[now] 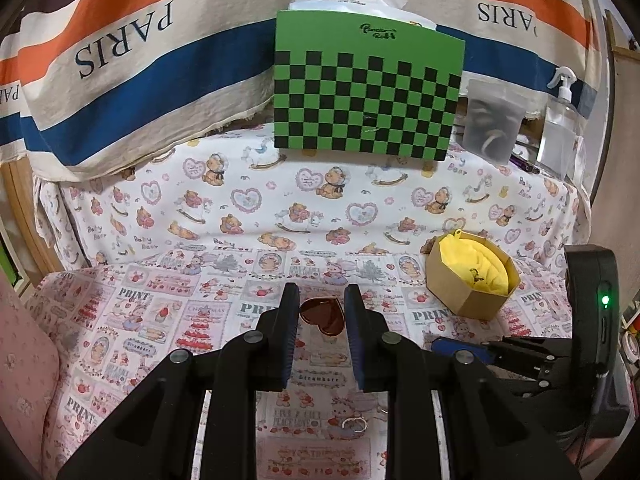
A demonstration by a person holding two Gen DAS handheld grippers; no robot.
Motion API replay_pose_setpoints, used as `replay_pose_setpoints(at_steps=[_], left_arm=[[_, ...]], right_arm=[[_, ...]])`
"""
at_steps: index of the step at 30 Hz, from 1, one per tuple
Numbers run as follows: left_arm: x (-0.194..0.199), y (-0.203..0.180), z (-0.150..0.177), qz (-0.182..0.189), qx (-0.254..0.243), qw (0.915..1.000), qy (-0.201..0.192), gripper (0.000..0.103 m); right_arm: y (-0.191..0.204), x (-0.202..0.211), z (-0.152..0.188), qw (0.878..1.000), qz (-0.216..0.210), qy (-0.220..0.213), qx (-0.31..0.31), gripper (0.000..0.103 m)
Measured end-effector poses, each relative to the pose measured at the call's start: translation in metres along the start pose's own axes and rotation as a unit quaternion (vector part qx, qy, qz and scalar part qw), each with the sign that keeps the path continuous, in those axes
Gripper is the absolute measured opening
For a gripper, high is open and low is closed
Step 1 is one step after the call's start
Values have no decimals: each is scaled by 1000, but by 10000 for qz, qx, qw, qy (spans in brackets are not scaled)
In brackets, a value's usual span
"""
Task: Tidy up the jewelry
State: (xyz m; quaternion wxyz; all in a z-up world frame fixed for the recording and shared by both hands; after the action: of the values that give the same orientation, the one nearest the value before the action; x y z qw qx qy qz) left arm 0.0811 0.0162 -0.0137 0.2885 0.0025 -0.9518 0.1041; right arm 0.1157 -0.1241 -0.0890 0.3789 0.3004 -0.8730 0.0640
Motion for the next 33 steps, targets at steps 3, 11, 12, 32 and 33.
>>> replay_pose_setpoints(at_steps=[3, 11, 12, 32, 33], left_arm=[[-1, 3, -2, 26, 80, 10000, 40, 22], [-1, 3, -3, 34, 81, 10000, 25, 22], [0, 3, -3, 27, 81, 10000, 15, 22], [2, 5, -5, -14, 79, 9999, -104, 22], [1, 5, -5, -37, 72, 9999, -104, 22]], right_arm=[[6, -5, 1, 9999, 17, 87, 81, 27], [5, -9, 3, 9998, 108, 147, 35, 4], [4, -7, 3, 9999, 95, 103, -10, 3], [-7, 106, -27, 9874, -83, -1578, -43, 1], [-9, 105, -27, 9886, -37, -1506, -35, 1]])
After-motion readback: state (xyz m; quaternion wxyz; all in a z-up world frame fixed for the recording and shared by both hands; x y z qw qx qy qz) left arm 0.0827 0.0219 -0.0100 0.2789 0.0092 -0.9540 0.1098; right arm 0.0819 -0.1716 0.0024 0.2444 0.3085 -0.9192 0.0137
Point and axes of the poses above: each gripper's, at about its wrist camera, not at the fingertips, and x roughly against the way its jaws point, y to its left, z to its underside, the point moved 5 cm from there along -x, roughly the way its jaws point, and after that the axes turned 9 degrees about x, right-handed, at the moved point
